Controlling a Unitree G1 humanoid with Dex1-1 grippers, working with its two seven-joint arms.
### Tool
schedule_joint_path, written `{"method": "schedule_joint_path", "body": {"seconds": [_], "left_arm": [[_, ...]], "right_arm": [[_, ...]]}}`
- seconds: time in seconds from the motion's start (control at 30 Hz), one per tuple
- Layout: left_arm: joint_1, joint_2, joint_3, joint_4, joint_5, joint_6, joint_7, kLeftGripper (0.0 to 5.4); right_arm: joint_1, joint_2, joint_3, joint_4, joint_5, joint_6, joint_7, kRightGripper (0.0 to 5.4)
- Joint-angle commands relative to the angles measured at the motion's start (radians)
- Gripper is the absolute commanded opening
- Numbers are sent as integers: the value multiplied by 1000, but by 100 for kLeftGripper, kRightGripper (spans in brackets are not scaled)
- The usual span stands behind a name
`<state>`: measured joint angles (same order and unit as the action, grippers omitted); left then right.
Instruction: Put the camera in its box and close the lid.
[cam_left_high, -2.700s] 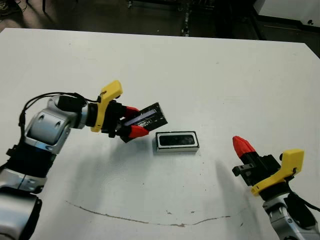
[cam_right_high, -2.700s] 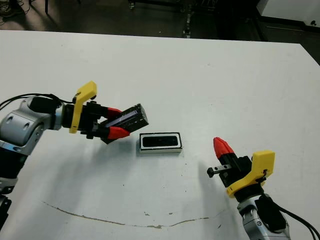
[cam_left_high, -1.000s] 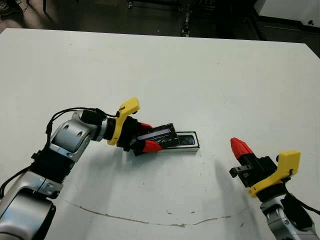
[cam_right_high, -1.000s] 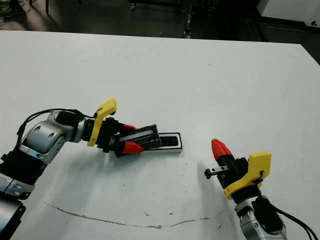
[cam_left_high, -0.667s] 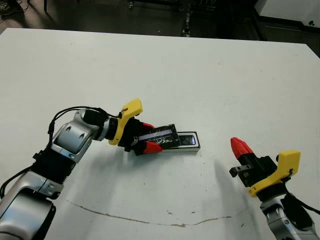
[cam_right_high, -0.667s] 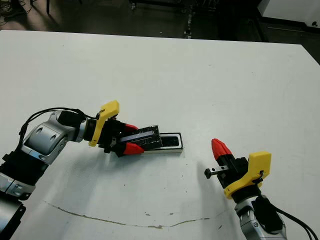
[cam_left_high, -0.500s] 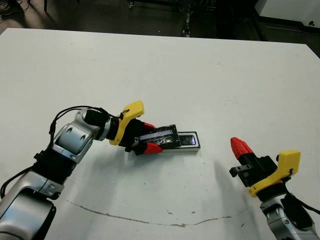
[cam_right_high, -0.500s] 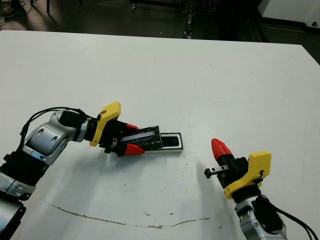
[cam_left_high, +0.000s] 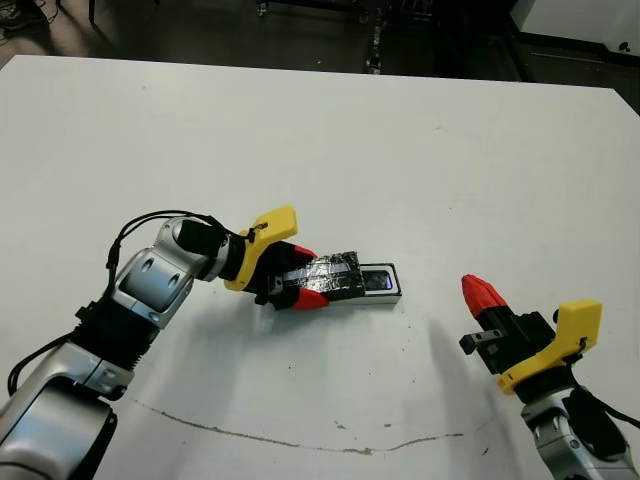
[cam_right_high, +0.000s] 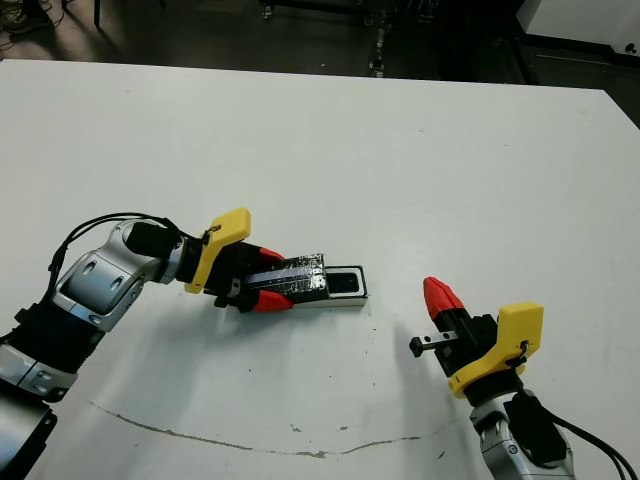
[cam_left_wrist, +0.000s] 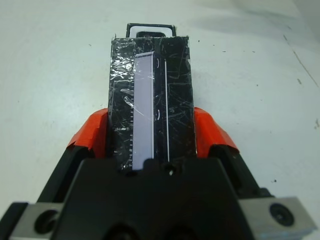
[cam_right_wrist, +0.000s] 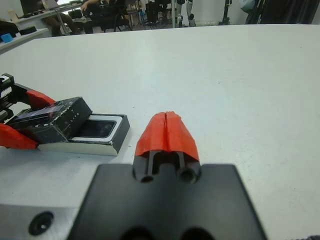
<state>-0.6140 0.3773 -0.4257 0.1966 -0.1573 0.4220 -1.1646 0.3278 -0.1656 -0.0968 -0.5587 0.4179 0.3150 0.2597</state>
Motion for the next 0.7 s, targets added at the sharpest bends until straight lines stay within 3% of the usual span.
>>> {"method": "schedule_joint_path", "body": {"seconds": [0.03,0.5,0.7], "left_arm": [[30,-63,-59,-6,-7,11,-23,317],[39,-127,-75,23,3,-7,-10,317],[16,-155,-104,64,35,-32,-5,317]], "right_arm": [[7,-11,-13,-1,4,15,-6,0],[19,-11,-13,-6,4,14,-14,0],[17,-14,-14,-6,6,19,-15,0]]}}
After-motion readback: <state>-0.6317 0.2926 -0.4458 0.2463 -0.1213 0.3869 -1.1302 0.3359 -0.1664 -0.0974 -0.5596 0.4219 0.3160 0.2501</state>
